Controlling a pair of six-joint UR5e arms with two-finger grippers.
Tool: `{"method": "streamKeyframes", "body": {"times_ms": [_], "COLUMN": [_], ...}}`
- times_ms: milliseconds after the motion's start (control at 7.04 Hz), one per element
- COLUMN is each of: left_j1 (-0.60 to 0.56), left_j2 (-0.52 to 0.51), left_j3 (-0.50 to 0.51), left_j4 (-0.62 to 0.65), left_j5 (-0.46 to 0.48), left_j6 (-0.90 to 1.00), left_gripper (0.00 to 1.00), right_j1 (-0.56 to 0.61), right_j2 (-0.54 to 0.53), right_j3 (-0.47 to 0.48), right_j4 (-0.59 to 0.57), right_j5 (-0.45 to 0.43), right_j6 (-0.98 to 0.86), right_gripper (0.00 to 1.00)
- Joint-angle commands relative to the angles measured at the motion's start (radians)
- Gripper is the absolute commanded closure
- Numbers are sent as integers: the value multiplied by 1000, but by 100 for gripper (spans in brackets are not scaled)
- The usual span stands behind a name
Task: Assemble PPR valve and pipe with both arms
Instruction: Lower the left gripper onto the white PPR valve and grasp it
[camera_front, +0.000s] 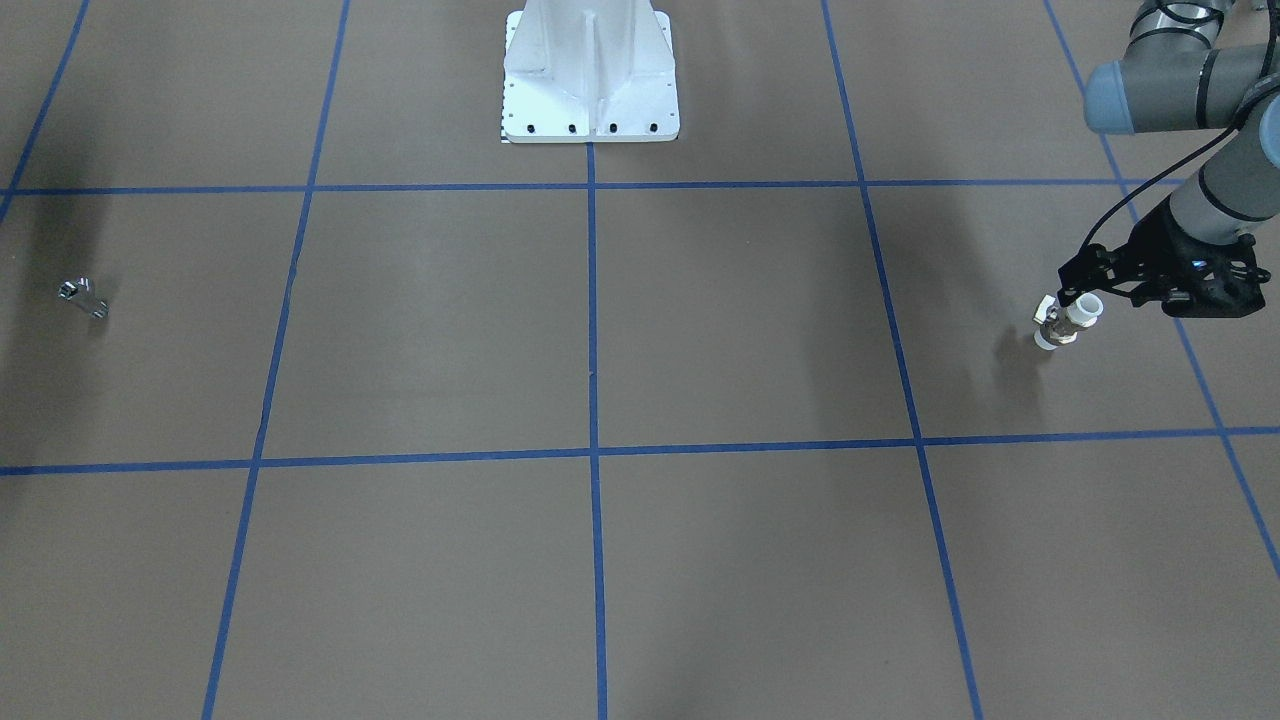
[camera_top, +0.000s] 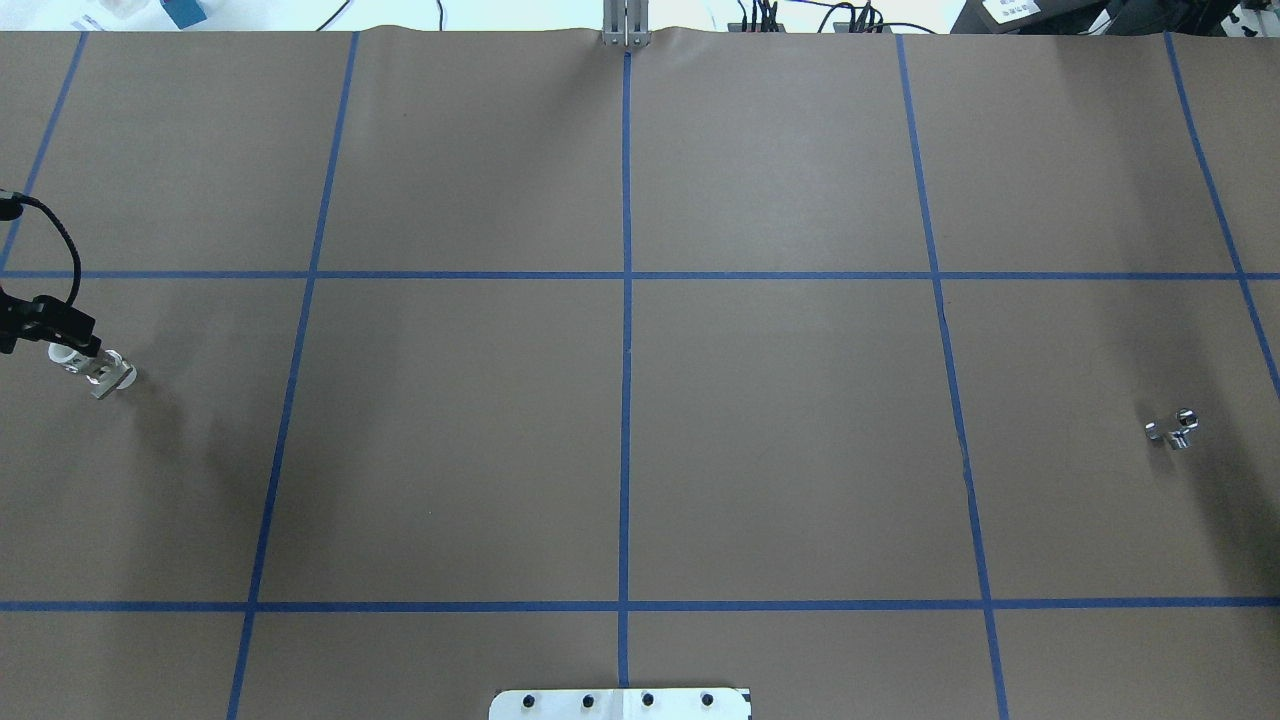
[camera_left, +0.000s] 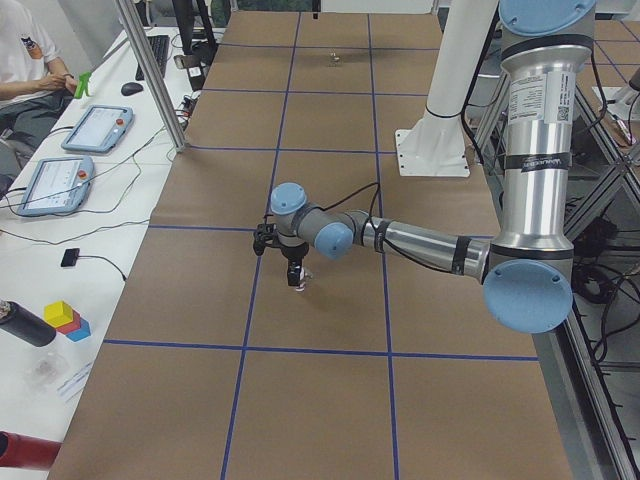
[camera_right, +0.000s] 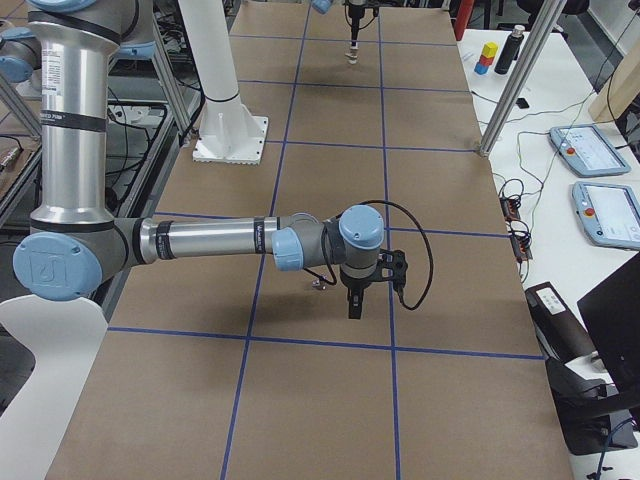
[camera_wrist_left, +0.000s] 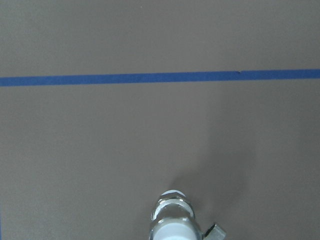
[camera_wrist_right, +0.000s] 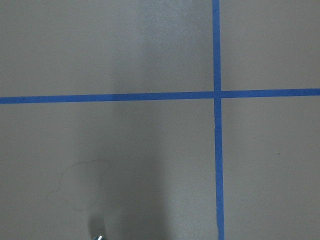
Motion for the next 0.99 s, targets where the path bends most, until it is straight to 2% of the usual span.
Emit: {"method": "streamKeyframes", "body": {"times_ms": [0, 284, 426, 568, 853], "left_j1": [9, 9, 10, 9, 9], "left_j2": [0, -4, -7, -9, -10], "left_j3": [38, 41, 39, 36, 33], "left_j4": [-53, -67, -67, -67, -65], "left_j5": [-1, -1, -1, -1, -2], "left_j6": [-2, -4, -4, -4, -4], "left_gripper": [9, 16, 25, 38, 79], "right_j1": [-2, -2, -2, -3, -3], "right_j2": [0, 0, 2, 2, 2], "right_j3": [0, 0, 0, 0, 0], "right_j4": [0, 0, 0, 2, 2], "right_j5": [-4, -5, -5, -5, -5], "right_j6": [-1, -1, -1, -1, -1], "right_gripper": [0, 0, 0, 0, 0]}}
